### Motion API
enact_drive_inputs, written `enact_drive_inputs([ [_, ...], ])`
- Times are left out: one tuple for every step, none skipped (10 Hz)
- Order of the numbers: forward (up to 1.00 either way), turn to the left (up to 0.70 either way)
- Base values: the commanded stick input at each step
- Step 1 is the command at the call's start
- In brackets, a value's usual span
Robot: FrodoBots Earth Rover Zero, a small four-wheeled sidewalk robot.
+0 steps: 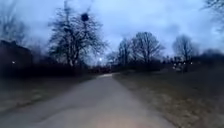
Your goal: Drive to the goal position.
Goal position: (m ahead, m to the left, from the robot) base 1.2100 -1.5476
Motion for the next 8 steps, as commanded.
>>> enact_drive_inputs([
  [1.00,0.04],
  [1.00,0.04],
  [1.00,0.04],
  [1.00,0.04],
  [1.00,0.04],
  [1.00,0.04],
  [1.00,0.04],
  [1.00,0.04],
])
